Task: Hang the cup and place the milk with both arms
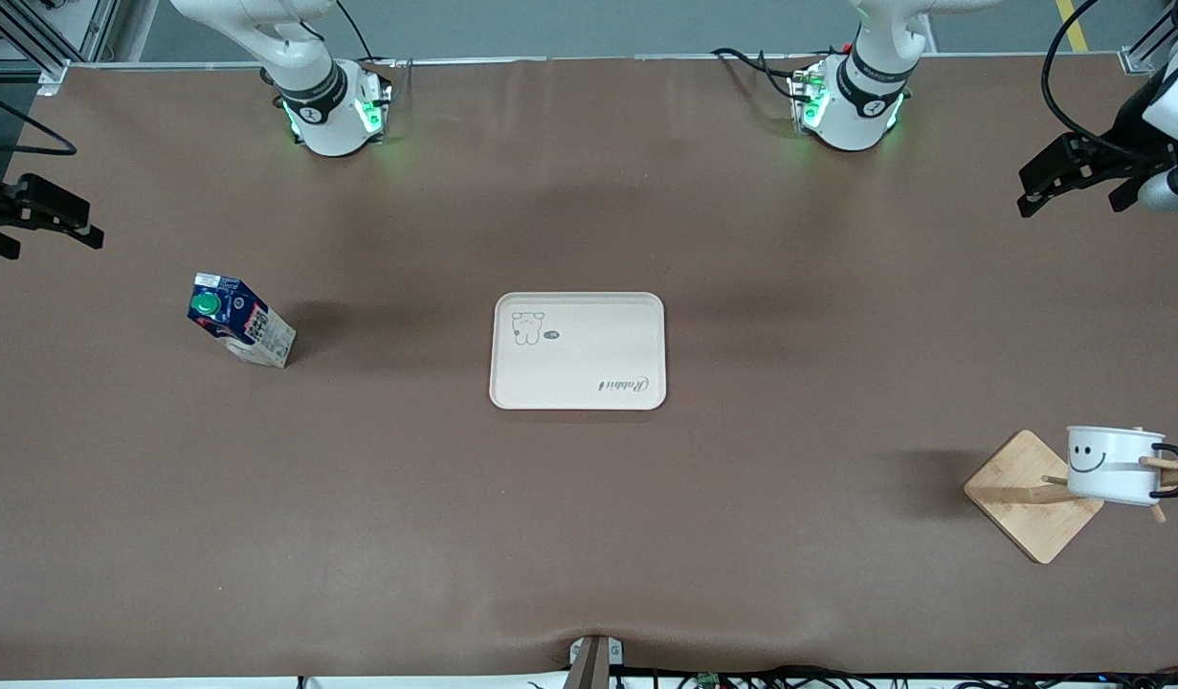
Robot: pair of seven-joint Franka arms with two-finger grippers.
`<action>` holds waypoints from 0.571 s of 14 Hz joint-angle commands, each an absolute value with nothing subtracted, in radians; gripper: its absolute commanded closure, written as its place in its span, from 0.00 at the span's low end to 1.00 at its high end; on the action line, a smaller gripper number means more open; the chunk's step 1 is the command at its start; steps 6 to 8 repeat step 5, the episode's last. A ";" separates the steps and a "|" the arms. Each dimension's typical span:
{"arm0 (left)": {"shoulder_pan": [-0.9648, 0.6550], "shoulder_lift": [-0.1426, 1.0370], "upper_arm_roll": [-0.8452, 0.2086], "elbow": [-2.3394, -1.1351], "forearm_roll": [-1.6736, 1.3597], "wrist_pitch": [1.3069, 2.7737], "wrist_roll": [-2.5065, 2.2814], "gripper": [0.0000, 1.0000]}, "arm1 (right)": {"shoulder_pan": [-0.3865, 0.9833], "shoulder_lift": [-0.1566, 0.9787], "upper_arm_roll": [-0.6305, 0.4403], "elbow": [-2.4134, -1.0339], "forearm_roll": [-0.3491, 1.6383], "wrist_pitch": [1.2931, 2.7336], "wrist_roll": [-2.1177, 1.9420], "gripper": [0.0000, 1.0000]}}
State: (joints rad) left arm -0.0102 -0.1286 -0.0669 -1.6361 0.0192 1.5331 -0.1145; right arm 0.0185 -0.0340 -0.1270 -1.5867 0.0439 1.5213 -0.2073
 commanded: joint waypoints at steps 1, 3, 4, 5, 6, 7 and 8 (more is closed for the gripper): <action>-0.014 -0.132 -0.063 -1.625 0.017 1.522 -0.115 0.00 | 0.020 -0.052 -0.129 -1.585 0.025 1.520 -0.218 0.00; -0.012 -0.133 -0.060 -1.626 0.015 1.514 -0.115 0.00 | 0.021 -0.052 -0.127 -1.583 -0.014 1.523 -0.218 0.00; -0.014 -0.133 -0.058 -1.626 0.015 1.509 -0.121 0.00 | 0.023 -0.052 -0.126 -1.582 -0.024 1.523 -0.218 0.00; -0.012 -0.136 -0.060 -1.626 0.015 1.506 -0.127 0.00 | 0.023 -0.054 -0.124 -1.582 -0.025 1.522 -0.213 0.00; -0.012 -0.136 -0.060 -1.626 0.015 1.506 -0.127 0.00 | 0.023 -0.054 -0.124 -1.582 -0.025 1.522 -0.213 0.00; -0.012 -0.136 -0.060 -1.626 0.015 1.506 -0.127 0.00 | 0.023 -0.054 -0.124 -1.582 -0.025 1.522 -0.213 0.00; -0.012 -0.136 -0.060 -1.626 0.015 1.506 -0.127 0.00 | 0.023 -0.054 -0.124 -1.582 -0.025 1.522 -0.213 0.00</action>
